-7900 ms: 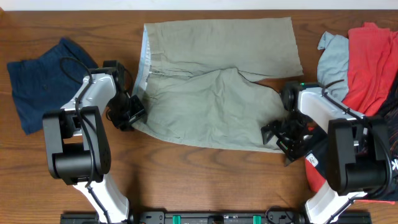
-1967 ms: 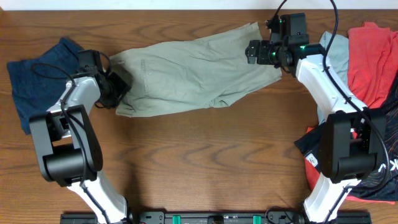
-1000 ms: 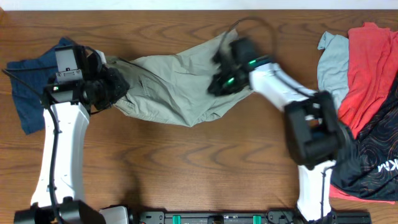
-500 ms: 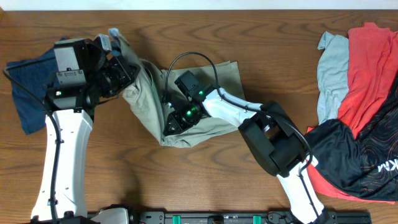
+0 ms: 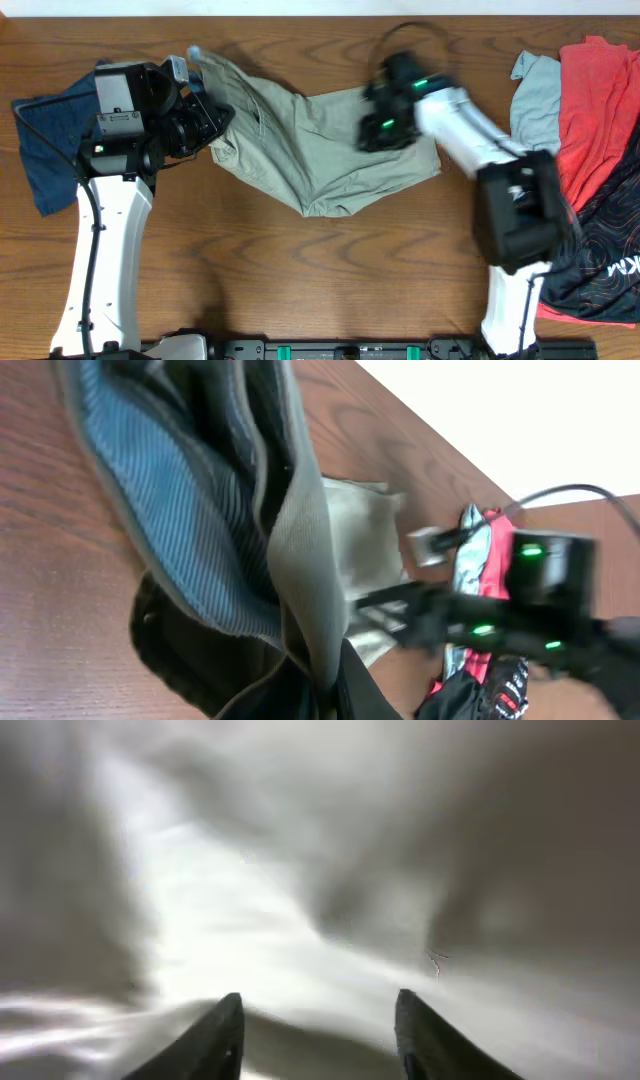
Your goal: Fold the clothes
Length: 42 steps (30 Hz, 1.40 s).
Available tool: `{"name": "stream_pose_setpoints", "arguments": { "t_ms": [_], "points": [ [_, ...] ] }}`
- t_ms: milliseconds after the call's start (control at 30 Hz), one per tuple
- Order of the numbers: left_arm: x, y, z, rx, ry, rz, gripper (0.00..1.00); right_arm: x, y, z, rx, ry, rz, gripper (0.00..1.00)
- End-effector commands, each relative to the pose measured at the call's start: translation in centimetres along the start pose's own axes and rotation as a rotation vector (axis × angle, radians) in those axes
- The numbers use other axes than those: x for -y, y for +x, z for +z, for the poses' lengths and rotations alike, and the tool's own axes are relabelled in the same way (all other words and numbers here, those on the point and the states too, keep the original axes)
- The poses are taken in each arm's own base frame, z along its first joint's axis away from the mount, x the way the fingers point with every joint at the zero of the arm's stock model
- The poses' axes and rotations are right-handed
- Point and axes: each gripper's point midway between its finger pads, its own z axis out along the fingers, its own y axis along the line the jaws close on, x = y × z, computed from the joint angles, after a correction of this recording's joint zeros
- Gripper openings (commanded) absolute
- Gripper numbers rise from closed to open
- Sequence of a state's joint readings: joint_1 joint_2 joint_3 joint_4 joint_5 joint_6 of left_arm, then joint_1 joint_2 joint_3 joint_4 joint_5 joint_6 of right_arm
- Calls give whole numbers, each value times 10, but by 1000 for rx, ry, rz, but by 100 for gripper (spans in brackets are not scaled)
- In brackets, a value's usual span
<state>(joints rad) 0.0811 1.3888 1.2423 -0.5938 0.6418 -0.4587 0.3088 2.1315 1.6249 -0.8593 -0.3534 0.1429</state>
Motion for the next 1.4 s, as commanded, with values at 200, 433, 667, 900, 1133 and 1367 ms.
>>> {"name": "stream_pose_setpoints", "arguments": {
  "t_ms": [200,433,667,900,1133,1367],
  "points": [
    [23,-2,-2,25,9,89,6,123,7,-34,-4,252,115,17],
    [51,23,32,-36,32,159,6,135,23,-21,-36,257,121,5],
    [95,49,78,-86,133,179,6,123,58,11,-120,249,76,2],
    [134,73,120,-100,234,220,6,103,75,23,-182,245,30,1],
    [145,104,153,-160,263,215,27,95,76,26,-191,246,6,16],
    [134,89,154,-135,246,206,61,155,75,-14,-204,471,105,56]
  ]
}}
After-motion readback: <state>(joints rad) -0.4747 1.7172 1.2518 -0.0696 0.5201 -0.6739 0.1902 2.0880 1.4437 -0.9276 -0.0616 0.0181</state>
